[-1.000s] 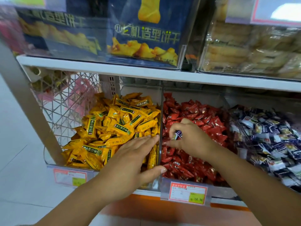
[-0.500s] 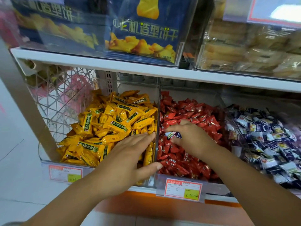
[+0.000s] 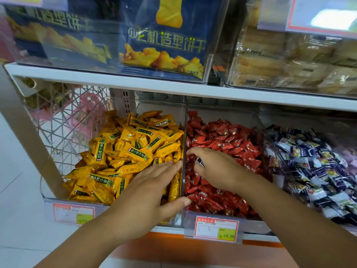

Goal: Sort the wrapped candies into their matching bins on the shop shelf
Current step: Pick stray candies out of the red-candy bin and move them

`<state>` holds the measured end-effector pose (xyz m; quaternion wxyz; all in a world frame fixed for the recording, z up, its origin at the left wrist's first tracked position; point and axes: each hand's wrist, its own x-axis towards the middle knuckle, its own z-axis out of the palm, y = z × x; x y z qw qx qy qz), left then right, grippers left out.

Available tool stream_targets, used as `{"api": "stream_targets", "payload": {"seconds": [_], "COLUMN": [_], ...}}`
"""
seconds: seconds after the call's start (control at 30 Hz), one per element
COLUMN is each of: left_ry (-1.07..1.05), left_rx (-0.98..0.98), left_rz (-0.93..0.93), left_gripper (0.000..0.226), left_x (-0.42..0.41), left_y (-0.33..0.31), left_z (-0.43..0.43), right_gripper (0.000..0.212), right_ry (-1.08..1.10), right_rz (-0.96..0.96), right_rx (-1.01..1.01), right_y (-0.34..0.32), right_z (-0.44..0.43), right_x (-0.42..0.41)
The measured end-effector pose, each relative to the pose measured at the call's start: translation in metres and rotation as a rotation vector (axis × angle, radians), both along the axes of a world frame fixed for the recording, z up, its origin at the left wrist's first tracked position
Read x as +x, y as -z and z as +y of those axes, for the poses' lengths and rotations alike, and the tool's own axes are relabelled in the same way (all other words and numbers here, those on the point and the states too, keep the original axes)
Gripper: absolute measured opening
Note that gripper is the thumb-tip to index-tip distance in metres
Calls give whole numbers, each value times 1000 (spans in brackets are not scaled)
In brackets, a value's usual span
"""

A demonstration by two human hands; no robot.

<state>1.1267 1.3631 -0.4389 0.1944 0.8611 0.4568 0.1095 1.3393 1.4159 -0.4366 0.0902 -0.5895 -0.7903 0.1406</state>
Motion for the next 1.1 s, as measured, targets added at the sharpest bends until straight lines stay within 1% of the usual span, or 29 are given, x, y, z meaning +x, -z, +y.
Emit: {"api": "stream_targets", "payload": {"seconds": [0.03, 0.07, 0.13, 0.23, 0.3, 0.37, 0.47, 0.53, 0.63, 0.7, 0.73, 0.77, 0.83, 0.87, 0.93, 1.0, 1.1], "left_ry": [-1, -2, -6, -2, 1, 2, 4, 4, -14, -32, -41, -50, -60, -62, -66, -73, -85], "left_rx": [-4, -7, -10, -8, 8, 28, 31, 22, 6, -2, 0, 6, 22, 25, 31, 50, 72], "left_rz": [-1, -4, -8, -16, -14, -4, 10, -7, -26, -39, -41, -47, -65, -76, -88, -72, -59], "left_gripper": [73, 74, 75, 75, 75, 74, 72, 73, 74, 74, 74, 73, 76, 81, 89, 92, 95], "left_x": [0, 0, 0, 0, 0, 1, 1, 1, 1, 2, 3, 4, 5, 5, 5, 5, 5], "left_y": [0, 0, -1, -2, 0, 0, 0, 0, 0, 1, 2, 2, 2, 2, 3, 4, 5], "left_z": [0, 0, 0, 0, 0, 1, 1, 0, 0, 0, 1, 1, 0, -1, -2, -2, -3], "right_gripper": [41, 42, 38, 30, 30, 30, 35, 40, 40, 34, 31, 28, 17, 15, 17, 18, 18], "right_ry": [24, 72, 179, 261, 258, 210, 127, 143, 165, 166, 177, 198, 231, 236, 208, 182, 182], "right_rz": [-92, -138, -159, -141, -101, -93, -202, -290, -310, -251, -192, -106, 123, 229, 363, 419, 400], "right_rx": [35, 71, 136, 182, 216, 275, 307, 270, 244, 221, 195, 156, 71, 42, -2, -16, 17], "right_y": [1, 1, -1, -1, -2, 0, 6, 12, 17, 14, 11, 8, -1, -6, -17, -28, -36], "right_z": [3, 7, 13, 18, 17, 17, 20, 24, 28, 27, 25, 24, 20, 17, 10, 2, -10], "right_x": [1, 5, 14, 22, 19, 13, 4, 2, 0, -2, -1, 1, 8, 11, 17, 21, 24]}}
